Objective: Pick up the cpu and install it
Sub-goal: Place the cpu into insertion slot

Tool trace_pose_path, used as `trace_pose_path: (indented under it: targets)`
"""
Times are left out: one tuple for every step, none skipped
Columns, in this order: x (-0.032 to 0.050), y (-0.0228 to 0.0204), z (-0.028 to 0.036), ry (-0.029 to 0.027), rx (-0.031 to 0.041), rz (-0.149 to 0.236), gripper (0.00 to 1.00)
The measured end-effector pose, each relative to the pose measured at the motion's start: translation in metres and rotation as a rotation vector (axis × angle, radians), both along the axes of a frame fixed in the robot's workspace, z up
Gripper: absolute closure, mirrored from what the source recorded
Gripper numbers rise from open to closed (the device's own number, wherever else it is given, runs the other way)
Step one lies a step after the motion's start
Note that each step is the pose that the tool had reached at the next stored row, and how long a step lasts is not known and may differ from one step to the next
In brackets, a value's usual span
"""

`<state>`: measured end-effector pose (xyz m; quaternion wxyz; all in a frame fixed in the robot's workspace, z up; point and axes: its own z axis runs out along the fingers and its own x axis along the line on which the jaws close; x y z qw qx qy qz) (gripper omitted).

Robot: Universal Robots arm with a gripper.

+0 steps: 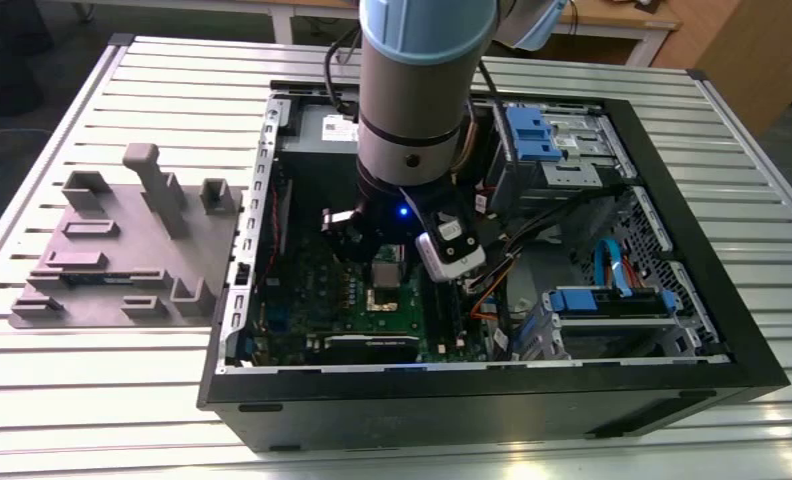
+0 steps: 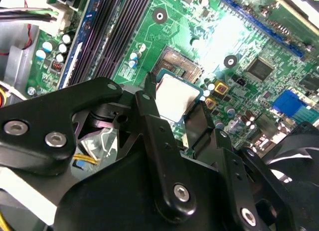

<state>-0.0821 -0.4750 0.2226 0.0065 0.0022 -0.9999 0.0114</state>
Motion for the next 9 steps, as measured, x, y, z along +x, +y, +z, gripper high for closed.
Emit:
trace_pose_path:
  targets:
    - [0.0,0.0,-0.0018,0.0002,-0.0011,0.0,0.53]
    - [0.0,0.0,-0.0035,0.0007,-0.0013,0.0,0.53]
    - [-0.0001,-0.0003,-0.0053,0.0014,-0.0012,0.0,0.53]
    - [-0.0002,-0.0007,-0.0071,0.0022,-0.0012,0.001,0.53]
    - [-0.0003,-0.0013,-0.0089,0.0028,-0.0012,0.003,0.53]
    - [-0.0004,-0.0021,-0.0107,0.0034,-0.0012,0.005,0.53]
    - [-0.0004,-0.0026,-0.0126,0.004,-0.0011,0.006,0.53]
    - [-0.0004,-0.0032,-0.0146,0.0052,-0.0011,0.006,0.53]
    - [-0.0004,-0.0037,-0.0163,0.0061,-0.0012,0.006,0.53]
